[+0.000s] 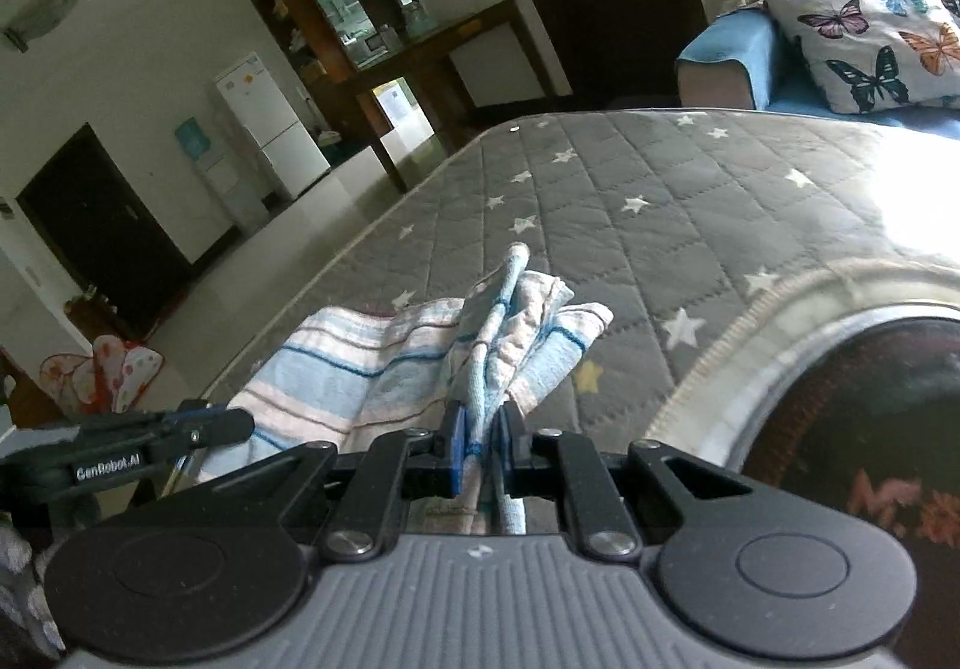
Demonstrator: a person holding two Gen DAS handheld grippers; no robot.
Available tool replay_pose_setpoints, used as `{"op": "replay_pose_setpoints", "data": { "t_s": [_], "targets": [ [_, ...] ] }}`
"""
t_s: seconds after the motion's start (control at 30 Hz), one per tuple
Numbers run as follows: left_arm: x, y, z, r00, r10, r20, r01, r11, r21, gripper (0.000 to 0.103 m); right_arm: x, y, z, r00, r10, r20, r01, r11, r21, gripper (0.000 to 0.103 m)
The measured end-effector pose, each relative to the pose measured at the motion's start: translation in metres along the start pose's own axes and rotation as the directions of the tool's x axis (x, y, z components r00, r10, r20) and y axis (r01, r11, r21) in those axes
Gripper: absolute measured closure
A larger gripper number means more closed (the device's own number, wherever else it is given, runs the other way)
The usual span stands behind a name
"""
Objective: Fold clothes
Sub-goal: 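Carry the folded shirt with both grippers across the table away from the hob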
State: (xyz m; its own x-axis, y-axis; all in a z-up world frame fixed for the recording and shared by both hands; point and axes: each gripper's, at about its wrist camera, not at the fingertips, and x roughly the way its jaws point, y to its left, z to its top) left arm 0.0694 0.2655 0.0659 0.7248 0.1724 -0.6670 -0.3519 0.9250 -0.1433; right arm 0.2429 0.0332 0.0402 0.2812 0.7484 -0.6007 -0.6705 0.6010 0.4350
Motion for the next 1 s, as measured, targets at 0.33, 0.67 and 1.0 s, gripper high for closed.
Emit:
{"op": "replay_pose_setpoints", "data": {
  "t_s": [0.33, 0.67, 1.0],
  "targets": [
    [0.0, 0.007, -0.009, 0.999, 0.033, 0.011, -0.033, 0.999, 0.007, 0.075, 0.01, -0.004, 0.0, 0.991, -0.136, 0.002, 0.136, 0.99, -0.037, 0.089],
    [0.021, 0.001, 0.006, 1.0, 0.015, 0.011, -0.015, 1.0, 0.02, 0.076, 0.037, 0.024, 0.012, 0.997, -0.082, 0.006, 0.082, 0.991, -0.102, 0.089],
    [0.072, 0.007, 0.026, 0.998, 0.06, -0.019, -0.059, 0.998, 0.021, 0.081, 0.067, 0.032, 0.018, 0.997, -0.082, -0.004, 0.081, 0.987, -0.138, 0.089]
  ]
}}
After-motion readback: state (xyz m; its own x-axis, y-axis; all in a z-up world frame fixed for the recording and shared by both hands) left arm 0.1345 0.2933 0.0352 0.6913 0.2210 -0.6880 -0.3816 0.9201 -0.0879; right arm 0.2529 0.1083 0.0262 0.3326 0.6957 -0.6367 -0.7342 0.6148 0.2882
